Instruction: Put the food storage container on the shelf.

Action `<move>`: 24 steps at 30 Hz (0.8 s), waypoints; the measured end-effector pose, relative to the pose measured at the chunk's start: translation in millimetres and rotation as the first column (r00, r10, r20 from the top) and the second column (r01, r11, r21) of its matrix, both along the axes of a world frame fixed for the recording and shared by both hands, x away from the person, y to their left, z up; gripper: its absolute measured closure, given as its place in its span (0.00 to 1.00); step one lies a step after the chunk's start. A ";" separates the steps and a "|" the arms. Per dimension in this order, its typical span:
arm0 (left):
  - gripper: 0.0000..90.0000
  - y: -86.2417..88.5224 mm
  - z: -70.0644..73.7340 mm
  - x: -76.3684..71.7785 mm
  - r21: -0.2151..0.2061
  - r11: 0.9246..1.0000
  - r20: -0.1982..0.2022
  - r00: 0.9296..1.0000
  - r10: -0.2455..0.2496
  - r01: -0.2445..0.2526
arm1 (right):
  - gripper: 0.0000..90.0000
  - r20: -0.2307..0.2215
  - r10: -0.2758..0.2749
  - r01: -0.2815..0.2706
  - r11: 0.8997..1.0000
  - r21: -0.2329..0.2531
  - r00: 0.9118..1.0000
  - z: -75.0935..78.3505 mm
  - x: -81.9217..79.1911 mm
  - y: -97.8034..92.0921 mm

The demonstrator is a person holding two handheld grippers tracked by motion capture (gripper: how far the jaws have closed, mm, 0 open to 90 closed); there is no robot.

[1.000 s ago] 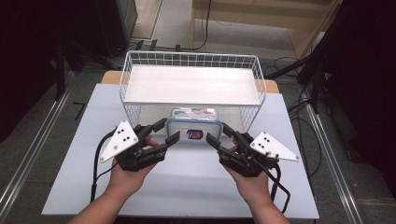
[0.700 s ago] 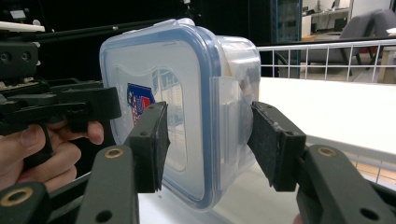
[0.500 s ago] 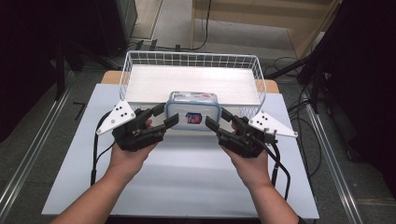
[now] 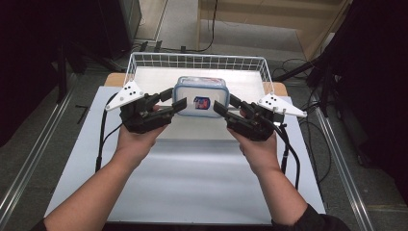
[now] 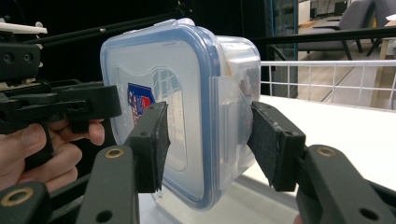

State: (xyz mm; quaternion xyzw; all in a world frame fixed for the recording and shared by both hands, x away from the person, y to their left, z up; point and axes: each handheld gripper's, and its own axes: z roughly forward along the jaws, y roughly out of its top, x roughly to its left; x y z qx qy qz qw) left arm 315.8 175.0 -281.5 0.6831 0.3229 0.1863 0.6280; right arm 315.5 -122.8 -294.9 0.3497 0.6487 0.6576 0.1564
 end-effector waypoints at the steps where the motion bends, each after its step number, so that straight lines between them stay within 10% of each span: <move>1: 0.54 -0.2 -0.3 2.8 -0.004 1.000 0.001 1.000 0.000 0.000 | 0.55 0.002 -0.001 0.001 1.000 -0.004 1.000 0.1 2.8 -0.4; 24: 0.54 5.9 -7.0 53.6 -0.068 0.998 -0.086 0.996 0.009 -0.015 | 0.55 -0.078 0.004 -0.004 1.000 -0.005 0.997 1.3 56.7 5.2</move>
